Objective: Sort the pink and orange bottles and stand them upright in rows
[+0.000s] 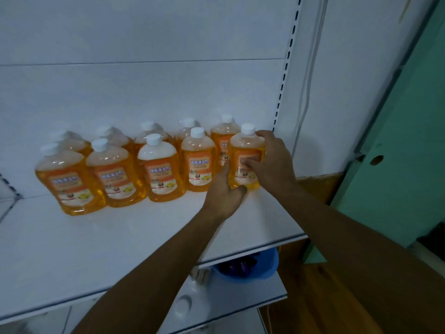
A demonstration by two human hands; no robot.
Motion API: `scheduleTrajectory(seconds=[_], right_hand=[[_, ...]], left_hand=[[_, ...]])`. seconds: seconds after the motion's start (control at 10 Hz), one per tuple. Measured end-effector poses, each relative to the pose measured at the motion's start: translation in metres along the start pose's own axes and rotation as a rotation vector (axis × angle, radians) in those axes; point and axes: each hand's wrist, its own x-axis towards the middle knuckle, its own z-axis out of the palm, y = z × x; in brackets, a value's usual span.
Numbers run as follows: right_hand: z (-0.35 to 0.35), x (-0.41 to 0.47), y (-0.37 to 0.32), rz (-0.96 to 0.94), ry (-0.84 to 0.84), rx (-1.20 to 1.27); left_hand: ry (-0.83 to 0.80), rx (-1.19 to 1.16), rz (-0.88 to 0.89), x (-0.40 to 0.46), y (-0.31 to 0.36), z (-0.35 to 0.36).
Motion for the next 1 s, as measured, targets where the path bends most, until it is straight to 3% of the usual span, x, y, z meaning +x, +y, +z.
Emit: scheduleTrajectory(seconds=[0.2,0.5,1.0], right_hand=[[0.023,0.032,0.004,-0.067,-0.073,0.058],[0.040,0.039,0.022,-0.076,-0.136,0.144],[0.043,0.031,0.026,-0.073,-0.196,0.267]], left_hand=[[0.144,0.061,-0.041,0.021,-0.002,0.001],[0.217,0.126,-0.031,0.021,-0.010,0.018],[0.161,0.316,-0.028,0.002,0.000,0.011]])
